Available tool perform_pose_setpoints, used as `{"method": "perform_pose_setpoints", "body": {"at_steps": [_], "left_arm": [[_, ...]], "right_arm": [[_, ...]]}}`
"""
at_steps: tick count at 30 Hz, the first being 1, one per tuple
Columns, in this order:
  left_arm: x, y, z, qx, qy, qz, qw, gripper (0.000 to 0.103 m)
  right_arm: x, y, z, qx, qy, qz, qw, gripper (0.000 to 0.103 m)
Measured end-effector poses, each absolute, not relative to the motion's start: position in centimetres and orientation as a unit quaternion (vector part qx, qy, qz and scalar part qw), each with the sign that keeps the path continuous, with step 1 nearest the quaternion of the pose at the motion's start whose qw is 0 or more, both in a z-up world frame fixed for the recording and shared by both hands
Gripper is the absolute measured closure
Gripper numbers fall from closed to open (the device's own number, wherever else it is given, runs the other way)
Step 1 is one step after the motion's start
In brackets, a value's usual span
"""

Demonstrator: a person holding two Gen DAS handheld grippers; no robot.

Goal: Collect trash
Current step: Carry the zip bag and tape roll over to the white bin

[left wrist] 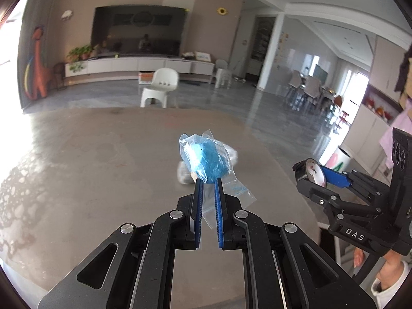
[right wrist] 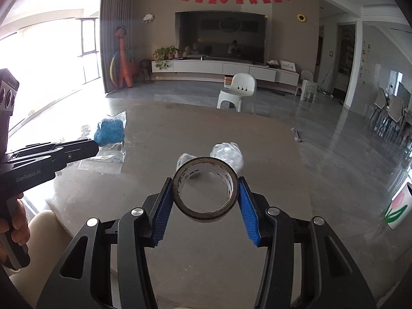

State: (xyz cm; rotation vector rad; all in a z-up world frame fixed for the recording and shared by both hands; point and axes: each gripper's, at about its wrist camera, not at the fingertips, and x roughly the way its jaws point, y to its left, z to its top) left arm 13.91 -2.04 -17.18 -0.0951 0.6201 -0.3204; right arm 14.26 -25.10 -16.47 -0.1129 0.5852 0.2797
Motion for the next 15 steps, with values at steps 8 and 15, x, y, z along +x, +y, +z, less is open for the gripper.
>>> {"method": "perform_pose_setpoints", "body": {"at_steps": [8, 15], "left_arm": [[12.0, -10.9, -17.0, -0.007, 0.307, -0.234, 0.923, 0.094], [11.0, -17.9, -18.0, 0.013, 0.313, -0.297, 0.902, 0.094]], "right_arm": [[9.3, -32.8, -16.4, -0.025, 0.285, 0.065, 0.956, 0.053], [6.3, -37.4, -16.9, -0.018, 0.284, 0.013, 0.959, 0.052]]}}
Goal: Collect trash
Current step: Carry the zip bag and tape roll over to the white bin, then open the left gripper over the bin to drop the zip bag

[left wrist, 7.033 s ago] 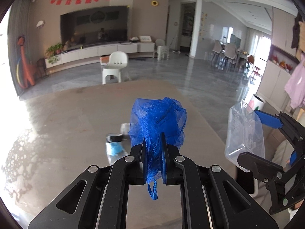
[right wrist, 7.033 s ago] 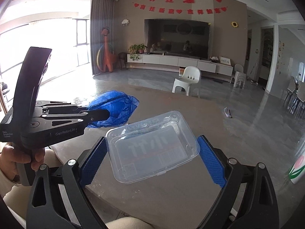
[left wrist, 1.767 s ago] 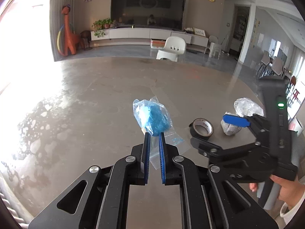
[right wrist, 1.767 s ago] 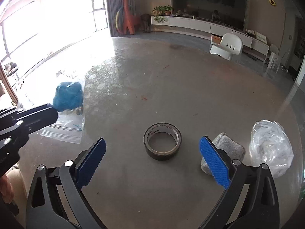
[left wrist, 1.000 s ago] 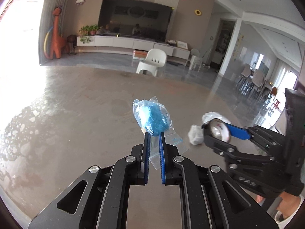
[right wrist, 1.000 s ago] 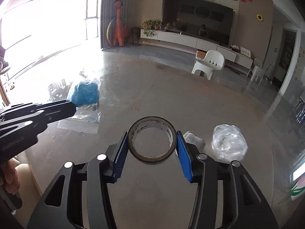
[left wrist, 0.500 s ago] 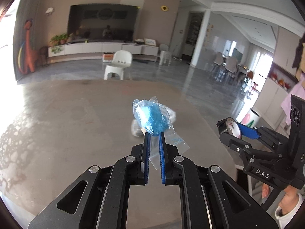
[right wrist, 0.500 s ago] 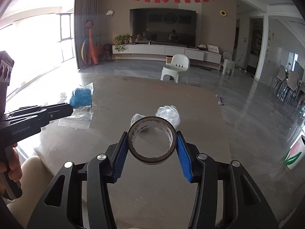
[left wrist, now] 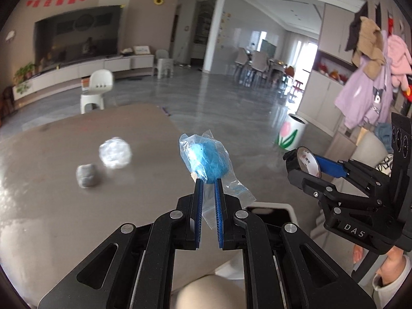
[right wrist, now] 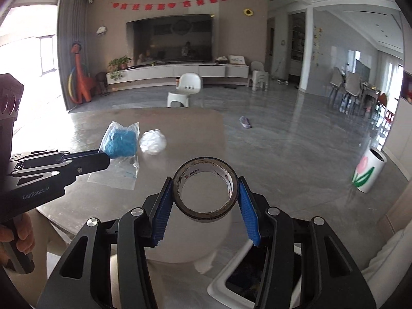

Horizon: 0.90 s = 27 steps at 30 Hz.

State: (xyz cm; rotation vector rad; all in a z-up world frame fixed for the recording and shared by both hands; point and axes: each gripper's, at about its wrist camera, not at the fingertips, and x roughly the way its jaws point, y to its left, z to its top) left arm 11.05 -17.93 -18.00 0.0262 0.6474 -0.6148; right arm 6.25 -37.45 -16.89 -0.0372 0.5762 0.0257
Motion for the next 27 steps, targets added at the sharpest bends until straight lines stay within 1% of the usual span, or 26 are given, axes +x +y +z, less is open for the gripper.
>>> {"method": "perform_pose_setpoints", "body": {"at_steps": [5, 14, 27], "left_arm": [[10.6, -22.4, -18.6, 0.032, 0.312, -0.336, 0.888, 0.094], [10.1, -27.3, -19.7, 0.061, 0.32, -0.379, 0.866, 0.094], [10.2, -34.6, -25.9, 0.117, 0.383, -0.426, 0.811, 0.094]], "right_arm": [[4.8, -40.3, -17.4, -0.007, 0.285, -0.02, 0.958, 0.053], [2.3, -44.3, -18.9, 0.009, 0.289, -0.072, 0.954, 0.053], [0.4, -49.1, -23.7, 0.049, 0.332, -0.123, 0.934, 0.053]]}}
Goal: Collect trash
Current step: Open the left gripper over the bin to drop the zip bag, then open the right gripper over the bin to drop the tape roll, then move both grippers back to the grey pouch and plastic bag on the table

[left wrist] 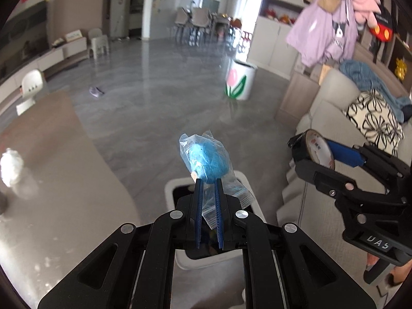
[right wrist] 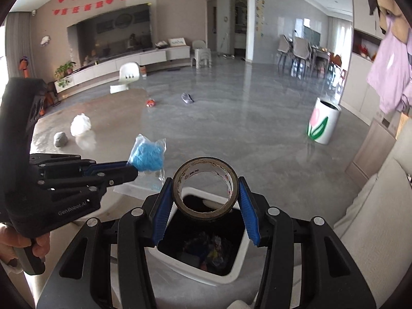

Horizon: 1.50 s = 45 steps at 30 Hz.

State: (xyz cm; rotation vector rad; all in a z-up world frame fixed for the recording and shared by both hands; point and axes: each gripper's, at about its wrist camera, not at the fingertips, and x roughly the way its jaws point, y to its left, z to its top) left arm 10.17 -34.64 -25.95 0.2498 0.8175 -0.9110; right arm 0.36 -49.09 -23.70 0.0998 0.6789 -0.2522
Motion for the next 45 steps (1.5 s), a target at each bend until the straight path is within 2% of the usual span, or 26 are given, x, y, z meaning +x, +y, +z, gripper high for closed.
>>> {"method": "perform_pose_setpoints", "body": {"at_steps": [3, 4, 5, 6, 7, 14, 23, 32, 35, 40, 45], "left_arm": [[10.5, -36.0, -27.4, 0.126, 0.404, -0.44, 0.792, 0.093], [10.7, -36.4, -27.8, 0.128, 0.412, -0.448, 0.783, 0.085], [10.8, -37.0, -28.5, 0.135, 0.428, -0.458, 0.767, 0.069], [11.0, -38.0, -29.4, 0.155, 0.447, -0.45, 0.758, 0.021], [11.1, -38.4, -30.0, 0.173, 0.448, -0.432, 0.763, 0.005], [12.5, -38.9, -32.4, 0.215, 0.45, -0.392, 0.773, 0.005], [14.5, -36.0, -28.8, 0.184, 0.425, -0.336, 0.82, 0.005], [15.5, -33.2, -26.6, 0.179, 0.405, -0.297, 0.846, 0.005], [16.0, -31.9, -26.6, 0.172, 0.409, -0.288, 0.849, 0.005], [16.1, -29.2, -26.3, 0.165, 0.399, -0.264, 0.862, 0.005], [16.9, -26.6, -25.2, 0.146, 0.387, -0.239, 0.878, 0.005]], "right_arm": [[0.2, -50.1, -24.7, 0.058, 0.341, -0.133, 0.929, 0.053], [0.2, -50.3, -24.9, 0.06, 0.344, -0.136, 0.927, 0.053], [0.3, -50.5, -25.2, 0.062, 0.347, -0.138, 0.925, 0.053], [0.4, -50.7, -25.5, 0.063, 0.352, -0.139, 0.924, 0.053], [0.4, -50.9, -25.9, 0.068, 0.355, -0.141, 0.922, 0.052], [0.8, -52.0, -27.2, 0.086, 0.365, -0.146, 0.915, 0.052], [3.1, -52.1, -28.1, 0.1, 0.362, -0.124, 0.919, 0.052], [7.3, -51.0, -33.3, 0.081, 0.407, -0.104, 0.904, 0.052], [8.5, -51.2, -35.7, 0.069, 0.448, -0.106, 0.885, 0.006], [8.4, -51.1, -35.6, 0.06, 0.463, -0.108, 0.878, 0.005], [8.1, -48.9, -29.8, 0.038, 0.408, -0.093, 0.908, 0.004]]}}
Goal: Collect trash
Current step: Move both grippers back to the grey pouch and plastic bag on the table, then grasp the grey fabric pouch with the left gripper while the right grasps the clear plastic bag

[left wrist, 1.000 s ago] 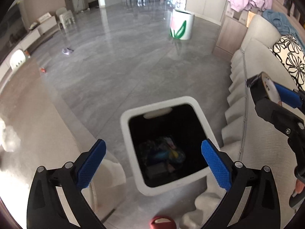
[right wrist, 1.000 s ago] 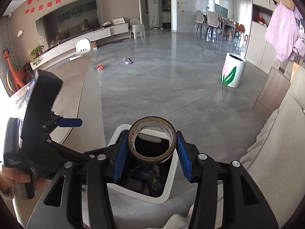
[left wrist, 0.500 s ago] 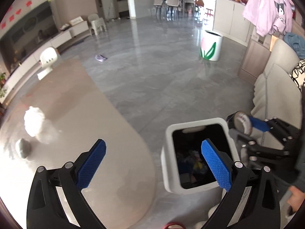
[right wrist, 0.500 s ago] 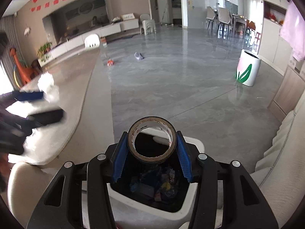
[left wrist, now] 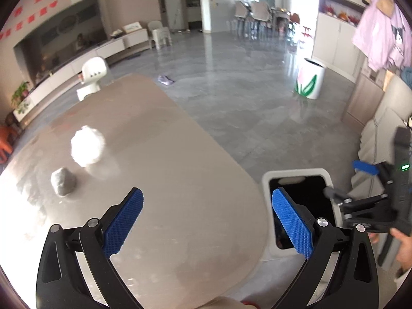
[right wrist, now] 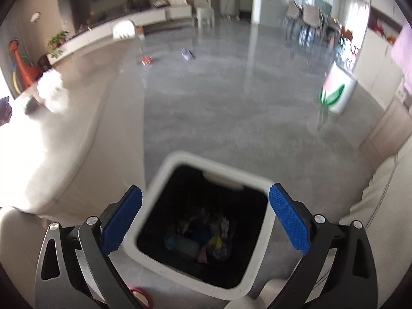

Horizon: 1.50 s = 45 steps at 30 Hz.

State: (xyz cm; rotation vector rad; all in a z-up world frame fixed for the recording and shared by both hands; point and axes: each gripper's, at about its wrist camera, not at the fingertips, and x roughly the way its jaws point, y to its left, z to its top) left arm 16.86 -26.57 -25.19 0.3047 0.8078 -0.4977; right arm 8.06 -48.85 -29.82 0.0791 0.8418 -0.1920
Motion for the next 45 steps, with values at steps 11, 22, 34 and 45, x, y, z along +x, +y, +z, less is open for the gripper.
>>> {"method": "perform_pose_setpoints", "body": {"at_steps": [11, 22, 34, 45], "left_arm": [[20.0, -17.0, -22.2, 0.089, 0.344, -0.136, 0.925, 0.005], [26.3, -7.0, -23.6, 0.024, 0.365, -0.06, 0.929, 0.005], [31.8, -4.7, -28.5, 0.022, 0.387, -0.034, 0.921, 0.005], [36.3, -5.0, -32.8, 0.0, 0.437, -0.058, 0.898, 0.042]], "right_arm": [[12.1, -37.7, -19.3, -0.065, 0.272, 0.039, 0.959, 0.005], [20.3, -30.2, -17.2, -0.029, 0.237, 0.105, 0.966, 0.005], [27.7, -24.5, -20.9, -0.064, 0.259, 0.12, 0.956, 0.005], [29.9, -23.6, -22.8, -0.086, 0.276, 0.122, 0.949, 0.005]]}}
